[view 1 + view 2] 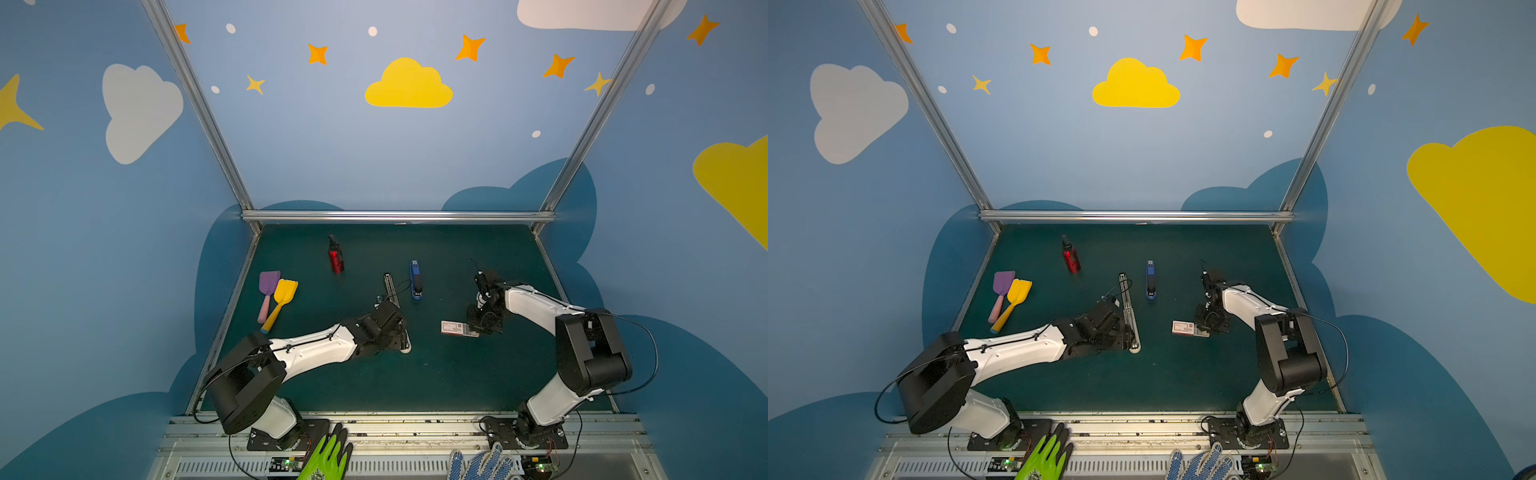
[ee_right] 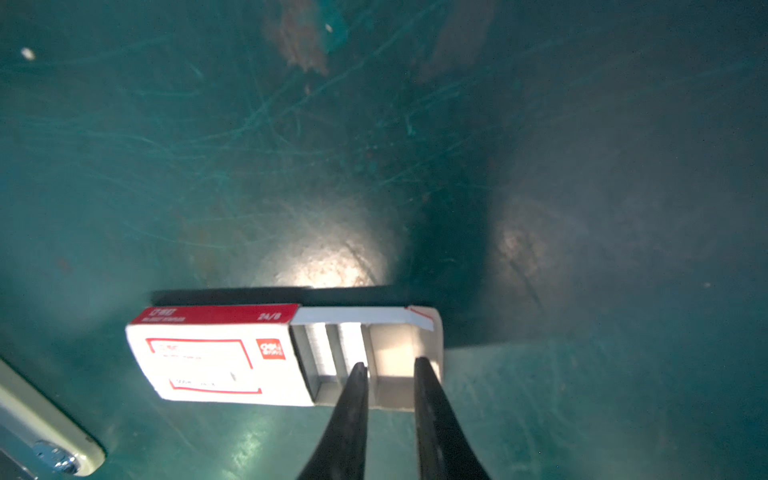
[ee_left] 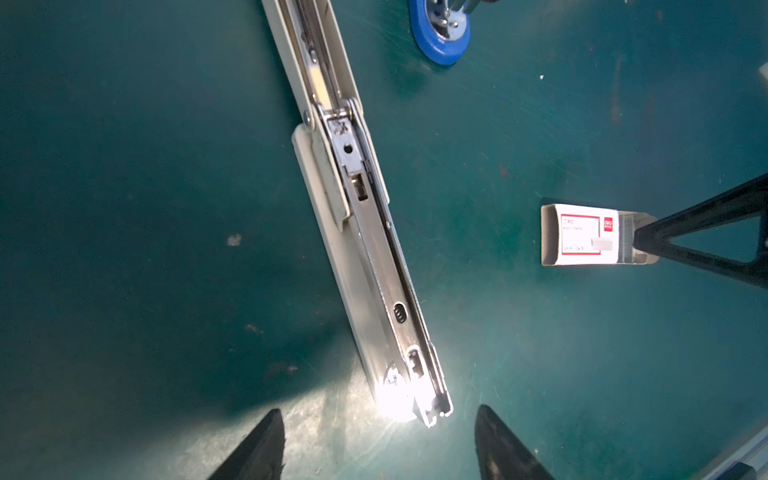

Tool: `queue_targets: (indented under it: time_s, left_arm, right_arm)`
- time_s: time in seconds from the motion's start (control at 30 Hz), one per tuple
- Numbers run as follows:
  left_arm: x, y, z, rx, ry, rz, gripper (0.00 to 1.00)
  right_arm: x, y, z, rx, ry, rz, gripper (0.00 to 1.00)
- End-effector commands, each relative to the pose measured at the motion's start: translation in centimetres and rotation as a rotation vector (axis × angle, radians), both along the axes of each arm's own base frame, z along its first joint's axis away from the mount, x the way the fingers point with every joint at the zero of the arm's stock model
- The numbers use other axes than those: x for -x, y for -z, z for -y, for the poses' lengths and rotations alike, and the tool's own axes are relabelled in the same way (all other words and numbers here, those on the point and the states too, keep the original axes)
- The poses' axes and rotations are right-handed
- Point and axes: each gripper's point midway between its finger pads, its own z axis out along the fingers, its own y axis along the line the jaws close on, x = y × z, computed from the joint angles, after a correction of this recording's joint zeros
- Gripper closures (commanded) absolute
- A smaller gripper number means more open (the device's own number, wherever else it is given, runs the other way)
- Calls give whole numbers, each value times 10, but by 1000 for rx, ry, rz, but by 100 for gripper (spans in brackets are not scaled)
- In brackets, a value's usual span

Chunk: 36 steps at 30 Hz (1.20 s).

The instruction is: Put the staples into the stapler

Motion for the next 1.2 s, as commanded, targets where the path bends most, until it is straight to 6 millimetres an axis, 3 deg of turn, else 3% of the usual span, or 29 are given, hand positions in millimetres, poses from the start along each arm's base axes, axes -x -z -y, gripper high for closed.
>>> queue_targets:
  time_s: [0.0,0.27,0.77,0.97,1.17]
  left_arm:
    - [-3,-5,3,-2,-6,11,28]
    - [-3,-4,2,-4,-7,8,28]
    - [-4,-5,5,4,-1,9,29]
    - [-4,-4,6,4,-1,7,29]
    - [-3,-5,4,6,-4,9,29]
  right_arm:
    - [-2,-8,-4,-14,-3,15,78]
    - [7,8,-10,1,-26,-35,80]
    - [11,14,-6,30,-7,-60,84]
    - [10,17,-7,35,-9,-71,95]
    - [9,14,-5,42,-12,-64,100]
